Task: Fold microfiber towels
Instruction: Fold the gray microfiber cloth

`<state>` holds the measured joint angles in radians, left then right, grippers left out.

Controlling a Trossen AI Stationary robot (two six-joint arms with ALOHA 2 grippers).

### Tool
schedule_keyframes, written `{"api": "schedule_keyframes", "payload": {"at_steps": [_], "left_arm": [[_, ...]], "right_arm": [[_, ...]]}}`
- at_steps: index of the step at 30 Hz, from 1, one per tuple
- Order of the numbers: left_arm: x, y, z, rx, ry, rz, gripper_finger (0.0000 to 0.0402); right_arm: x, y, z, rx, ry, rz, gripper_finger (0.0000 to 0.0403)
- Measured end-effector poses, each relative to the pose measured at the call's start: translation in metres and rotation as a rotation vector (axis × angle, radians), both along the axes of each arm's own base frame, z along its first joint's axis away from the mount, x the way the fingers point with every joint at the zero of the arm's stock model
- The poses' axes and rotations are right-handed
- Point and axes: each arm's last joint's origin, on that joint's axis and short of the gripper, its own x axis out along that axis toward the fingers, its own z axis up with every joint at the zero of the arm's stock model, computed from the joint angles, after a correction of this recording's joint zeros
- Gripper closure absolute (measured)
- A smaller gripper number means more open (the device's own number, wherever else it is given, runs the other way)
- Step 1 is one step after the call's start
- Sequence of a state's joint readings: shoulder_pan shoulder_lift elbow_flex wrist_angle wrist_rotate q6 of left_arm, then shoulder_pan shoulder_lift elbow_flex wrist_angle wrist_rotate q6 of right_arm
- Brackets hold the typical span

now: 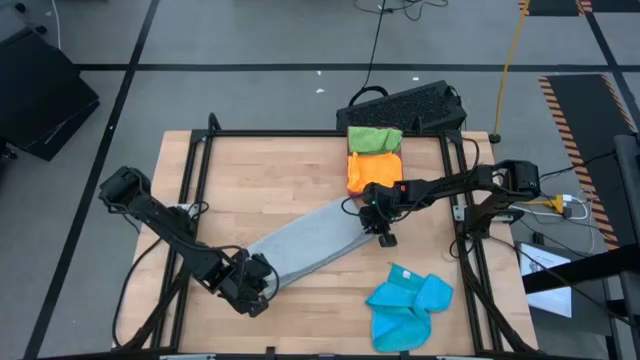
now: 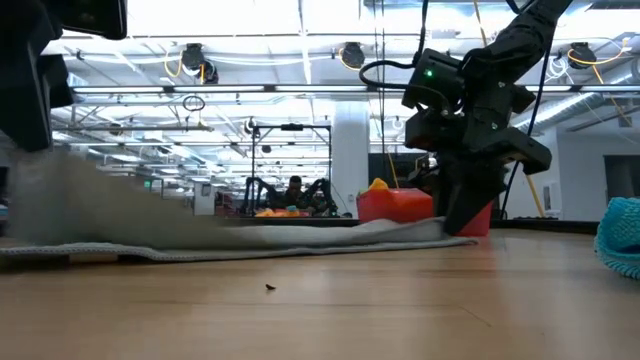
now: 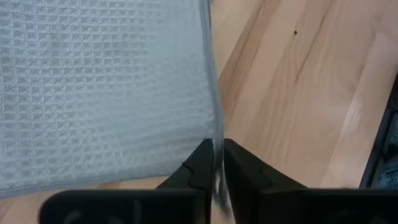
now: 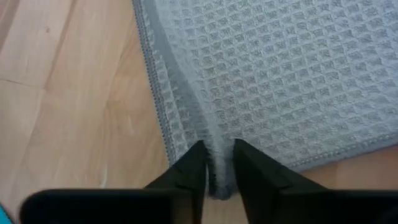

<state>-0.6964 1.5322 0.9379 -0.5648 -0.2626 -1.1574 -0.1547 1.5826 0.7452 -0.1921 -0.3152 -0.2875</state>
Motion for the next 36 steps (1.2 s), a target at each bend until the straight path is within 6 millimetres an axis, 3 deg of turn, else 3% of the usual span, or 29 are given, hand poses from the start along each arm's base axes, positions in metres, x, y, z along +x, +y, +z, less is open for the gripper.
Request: {"api": "schedule_keyframes", "payload": {"at_steps": [7,12,16,26,31,36], "left_arm": [[0.0,0.0,0.0,-0.008,0.0,0.014,0.0287],[0.0,0.0,0.0,-0.002,0.0,0.003,0.0235],[0.0,0.001,0.0,0.003,0.001,0.005,0.0215],[0.003,0.006,0.002,0.197,-0.14,0.078,0.0241],[0.006,0.012,0.006,0.393,-0.279,0.145,0.0261],[0.014,0.011,0.007,0.452,-0.358,0.146,0.0278]], "right_arm": [[-0.001,0.0,-0.001,0.009,0.017,-0.008,0.0249],[-0.005,0.001,0.004,0.011,0.027,-0.013,0.0224],[-0.008,0.001,0.015,0.007,-0.001,-0.016,0.0208],[-0.019,0.011,0.051,0.009,-0.165,-0.027,0.02],[-0.021,0.029,0.038,0.049,-0.269,-0.009,0.0236],[-0.028,0.046,0.022,0.053,-0.395,-0.049,0.0286]]}}
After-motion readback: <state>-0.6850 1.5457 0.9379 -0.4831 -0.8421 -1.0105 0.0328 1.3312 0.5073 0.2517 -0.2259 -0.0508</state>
